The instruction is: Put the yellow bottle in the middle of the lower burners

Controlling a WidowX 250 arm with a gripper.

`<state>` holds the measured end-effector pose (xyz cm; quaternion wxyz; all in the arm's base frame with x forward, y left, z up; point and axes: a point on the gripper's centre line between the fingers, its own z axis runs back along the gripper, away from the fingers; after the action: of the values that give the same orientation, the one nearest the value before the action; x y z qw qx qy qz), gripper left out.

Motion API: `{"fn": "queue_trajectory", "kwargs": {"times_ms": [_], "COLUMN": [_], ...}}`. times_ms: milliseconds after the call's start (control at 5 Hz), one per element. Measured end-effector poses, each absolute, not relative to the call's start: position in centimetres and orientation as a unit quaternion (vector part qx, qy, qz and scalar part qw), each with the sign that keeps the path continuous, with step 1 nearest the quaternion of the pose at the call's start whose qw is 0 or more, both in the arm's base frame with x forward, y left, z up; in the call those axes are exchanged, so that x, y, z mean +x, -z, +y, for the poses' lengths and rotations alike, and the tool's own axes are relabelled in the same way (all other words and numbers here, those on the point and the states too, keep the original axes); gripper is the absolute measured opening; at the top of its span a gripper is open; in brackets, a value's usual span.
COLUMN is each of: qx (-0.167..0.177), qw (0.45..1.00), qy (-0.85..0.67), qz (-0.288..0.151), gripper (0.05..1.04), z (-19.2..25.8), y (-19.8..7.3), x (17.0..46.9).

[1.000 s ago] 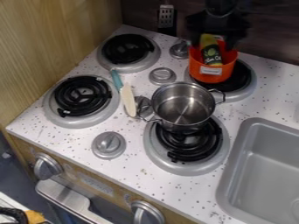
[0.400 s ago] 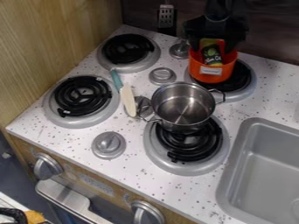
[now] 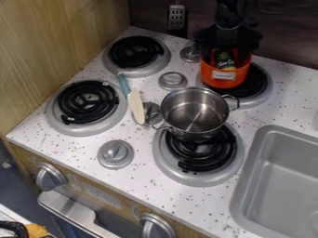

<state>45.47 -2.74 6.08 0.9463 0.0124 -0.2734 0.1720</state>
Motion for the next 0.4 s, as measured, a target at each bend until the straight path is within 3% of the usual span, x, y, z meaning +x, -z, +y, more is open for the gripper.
{"fn": "queue_trajectory", "kwargs": {"times_ms": [400], "qx": [0.001], "qw": [0.943], "qy": [-0.186], "qz": [-0.274], "gripper": [0.997], "z": [-2.98], "y": [-5.42], "x": [45.65]}}
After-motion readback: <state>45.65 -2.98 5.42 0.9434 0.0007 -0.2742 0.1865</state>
